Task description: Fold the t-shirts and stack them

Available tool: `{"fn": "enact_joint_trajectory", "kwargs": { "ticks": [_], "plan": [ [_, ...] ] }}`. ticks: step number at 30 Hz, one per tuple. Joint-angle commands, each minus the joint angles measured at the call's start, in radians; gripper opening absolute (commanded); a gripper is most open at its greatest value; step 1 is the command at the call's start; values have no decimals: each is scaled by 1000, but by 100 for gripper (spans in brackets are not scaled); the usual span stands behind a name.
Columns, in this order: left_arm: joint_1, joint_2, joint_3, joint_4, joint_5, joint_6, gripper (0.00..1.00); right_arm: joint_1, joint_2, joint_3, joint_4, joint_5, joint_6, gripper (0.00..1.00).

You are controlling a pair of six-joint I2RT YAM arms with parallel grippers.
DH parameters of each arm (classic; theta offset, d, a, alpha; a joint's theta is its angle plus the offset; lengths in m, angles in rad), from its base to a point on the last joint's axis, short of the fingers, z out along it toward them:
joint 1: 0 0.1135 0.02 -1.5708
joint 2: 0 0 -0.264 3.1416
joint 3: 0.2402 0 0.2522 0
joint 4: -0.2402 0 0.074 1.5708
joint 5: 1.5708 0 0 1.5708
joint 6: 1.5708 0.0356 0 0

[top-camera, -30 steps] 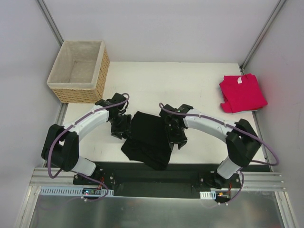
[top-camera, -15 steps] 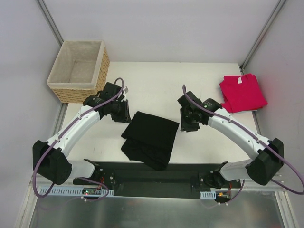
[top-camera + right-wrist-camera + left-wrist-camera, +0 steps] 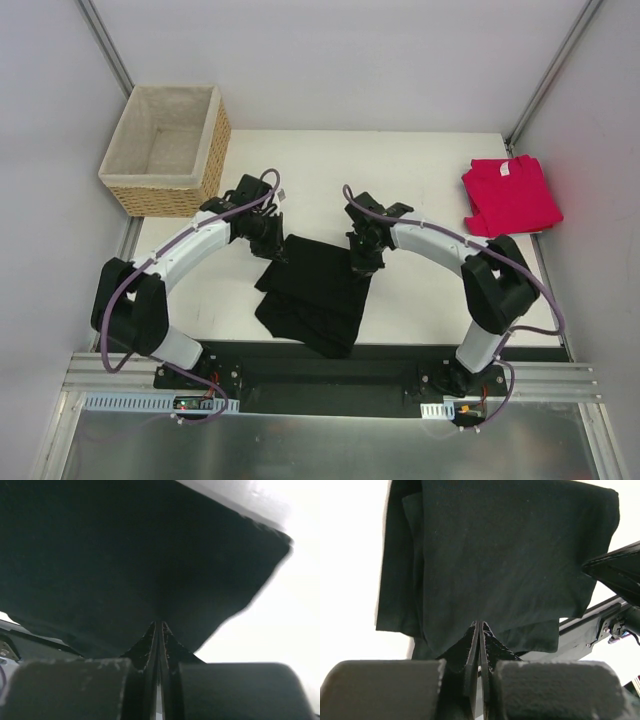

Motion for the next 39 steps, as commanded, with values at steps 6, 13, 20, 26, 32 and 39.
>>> {"fn": "enact_joint_trajectory", "kwargs": {
  "ticks": [6,13,20,26,32,39],
  "plan": [
    [-39,138,-78,65,36,-52,0,3,162,117,-78,-73,21,1],
    [-42,251,-49,77,22,-43,0,-15,268,188,-118,-53,-7,1],
    [-41,394,130,67,21,-30,0,-89,349,354,-233,-1,-76,1],
    [-38,549,398,13,27,9,0,-113,282,288,-218,-18,-45,1],
    [-30,685,590,-45,88,29,0,-109,156,115,-106,-103,51,1],
    [-30,797,724,-61,157,11,0,-65,40,5,-26,-151,148,1]
  ]
}}
